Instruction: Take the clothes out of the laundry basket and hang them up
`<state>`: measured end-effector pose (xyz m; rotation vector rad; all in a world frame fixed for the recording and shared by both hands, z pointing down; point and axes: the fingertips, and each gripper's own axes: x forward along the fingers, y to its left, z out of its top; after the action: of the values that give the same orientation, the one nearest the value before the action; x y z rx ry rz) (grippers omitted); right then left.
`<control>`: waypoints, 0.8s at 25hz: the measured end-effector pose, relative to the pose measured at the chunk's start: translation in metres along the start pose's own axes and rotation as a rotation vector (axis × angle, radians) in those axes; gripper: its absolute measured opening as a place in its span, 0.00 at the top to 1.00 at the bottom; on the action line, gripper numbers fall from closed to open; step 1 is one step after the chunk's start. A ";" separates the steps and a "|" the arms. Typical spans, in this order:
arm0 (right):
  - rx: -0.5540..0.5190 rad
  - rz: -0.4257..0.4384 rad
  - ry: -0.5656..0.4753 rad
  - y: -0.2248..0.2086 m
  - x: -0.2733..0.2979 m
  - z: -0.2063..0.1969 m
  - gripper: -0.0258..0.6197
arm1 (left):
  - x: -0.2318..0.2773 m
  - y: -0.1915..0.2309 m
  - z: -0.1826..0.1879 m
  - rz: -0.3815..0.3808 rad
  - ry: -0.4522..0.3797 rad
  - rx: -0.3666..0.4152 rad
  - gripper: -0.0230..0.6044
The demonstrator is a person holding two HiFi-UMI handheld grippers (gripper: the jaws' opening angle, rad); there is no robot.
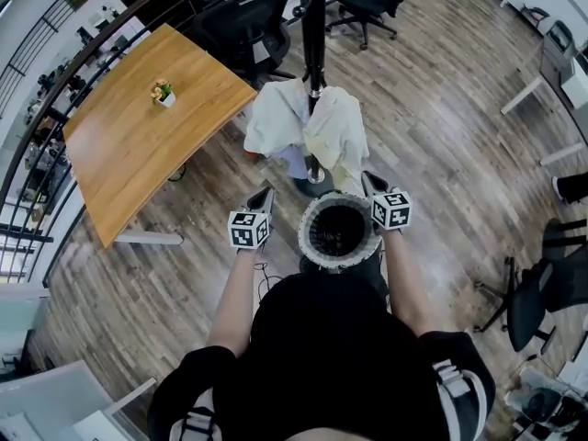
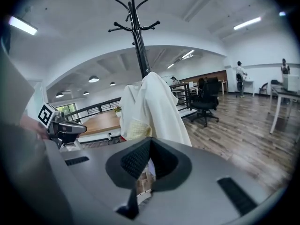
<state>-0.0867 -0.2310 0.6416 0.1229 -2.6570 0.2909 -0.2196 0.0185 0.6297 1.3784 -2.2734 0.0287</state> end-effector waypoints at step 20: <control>-0.157 0.205 0.106 0.039 -0.015 -0.021 0.95 | -0.042 -0.036 0.001 0.110 -0.073 -0.069 0.92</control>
<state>-0.0696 -0.1881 0.6466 -0.2097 -2.5773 0.1479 -0.1732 0.0354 0.6037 1.2375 -2.3850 -0.0648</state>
